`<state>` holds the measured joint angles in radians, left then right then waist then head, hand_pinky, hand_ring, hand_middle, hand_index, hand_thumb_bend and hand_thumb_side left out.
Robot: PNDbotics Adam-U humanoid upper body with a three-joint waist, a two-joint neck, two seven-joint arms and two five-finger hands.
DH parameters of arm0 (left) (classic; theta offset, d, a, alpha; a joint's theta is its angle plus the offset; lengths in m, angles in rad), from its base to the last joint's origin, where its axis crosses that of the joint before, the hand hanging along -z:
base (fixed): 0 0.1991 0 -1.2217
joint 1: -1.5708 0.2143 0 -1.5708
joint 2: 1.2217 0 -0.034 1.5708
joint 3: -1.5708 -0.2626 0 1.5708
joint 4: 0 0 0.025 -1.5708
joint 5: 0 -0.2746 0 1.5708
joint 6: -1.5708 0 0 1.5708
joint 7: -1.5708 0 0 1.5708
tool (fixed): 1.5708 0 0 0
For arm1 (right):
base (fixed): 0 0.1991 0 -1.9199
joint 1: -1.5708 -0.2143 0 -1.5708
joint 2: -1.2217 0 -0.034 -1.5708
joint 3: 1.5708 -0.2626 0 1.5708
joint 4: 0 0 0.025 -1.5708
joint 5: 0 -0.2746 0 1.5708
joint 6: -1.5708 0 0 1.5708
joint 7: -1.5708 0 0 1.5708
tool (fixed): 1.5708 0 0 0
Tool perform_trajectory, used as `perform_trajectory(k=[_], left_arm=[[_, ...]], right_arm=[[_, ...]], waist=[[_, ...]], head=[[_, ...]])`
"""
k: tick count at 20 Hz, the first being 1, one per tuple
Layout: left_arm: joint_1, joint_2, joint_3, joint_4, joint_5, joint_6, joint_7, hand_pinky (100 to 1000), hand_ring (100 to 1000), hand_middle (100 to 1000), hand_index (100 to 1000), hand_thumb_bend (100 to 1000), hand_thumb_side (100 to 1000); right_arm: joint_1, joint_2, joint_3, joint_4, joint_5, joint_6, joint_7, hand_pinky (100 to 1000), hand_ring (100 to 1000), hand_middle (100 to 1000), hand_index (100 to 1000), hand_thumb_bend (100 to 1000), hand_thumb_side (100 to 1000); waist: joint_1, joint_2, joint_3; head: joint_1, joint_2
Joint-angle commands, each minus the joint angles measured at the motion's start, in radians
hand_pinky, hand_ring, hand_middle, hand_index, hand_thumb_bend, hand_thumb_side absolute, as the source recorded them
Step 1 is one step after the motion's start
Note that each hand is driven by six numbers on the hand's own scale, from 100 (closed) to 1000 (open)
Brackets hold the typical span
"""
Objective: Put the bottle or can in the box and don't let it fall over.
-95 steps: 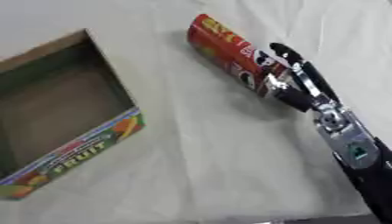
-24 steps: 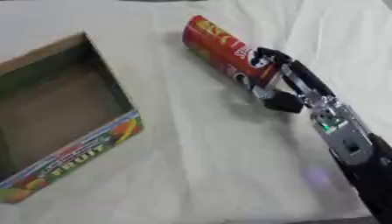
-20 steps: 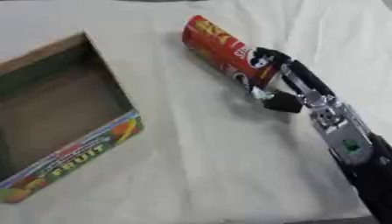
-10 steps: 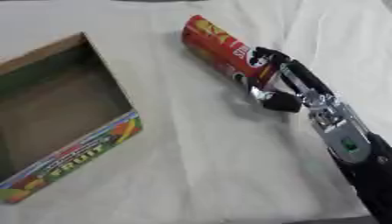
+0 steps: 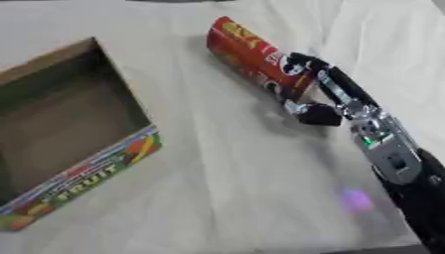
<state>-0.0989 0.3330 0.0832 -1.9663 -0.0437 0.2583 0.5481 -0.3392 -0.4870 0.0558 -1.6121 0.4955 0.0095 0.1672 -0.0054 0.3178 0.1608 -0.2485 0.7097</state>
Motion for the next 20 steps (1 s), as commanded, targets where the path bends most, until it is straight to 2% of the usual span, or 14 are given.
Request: perform_trajectory(k=[1, 5, 20], left_arm=[[-0.009, 0.013, 0.003, -0.015, 0.005, -0.002, -0.002, 445, 801, 895, 694, 227, 637], [-0.009, 0.013, 0.003, -0.015, 0.005, -0.003, -0.002, 446, 801, 895, 694, 226, 638], [-0.009, 0.013, 0.003, -0.015, 0.010, -0.006, -0.002, 452, 801, 895, 694, 219, 640]], right_arm=[[0.024, -0.004, 0.012, 0.073, -0.003, 0.024, 0.019, 199, 1000, 858, 905, 100, 160], [0.024, -0.005, 0.011, 0.071, -0.015, 0.037, -0.002, 197, 1000, 837, 875, 100, 100], [0.029, -0.011, 0.009, 0.052, 0.035, 0.050, -0.124, 165, 1000, 736, 591, 100, 100]], waist=[[-0.003, 0.011, 0.002], [-0.003, 0.011, 0.002], [-0.003, 0.011, 0.002]], head=[[-0.003, -0.011], [-0.003, -0.012], [-0.006, -0.014]])
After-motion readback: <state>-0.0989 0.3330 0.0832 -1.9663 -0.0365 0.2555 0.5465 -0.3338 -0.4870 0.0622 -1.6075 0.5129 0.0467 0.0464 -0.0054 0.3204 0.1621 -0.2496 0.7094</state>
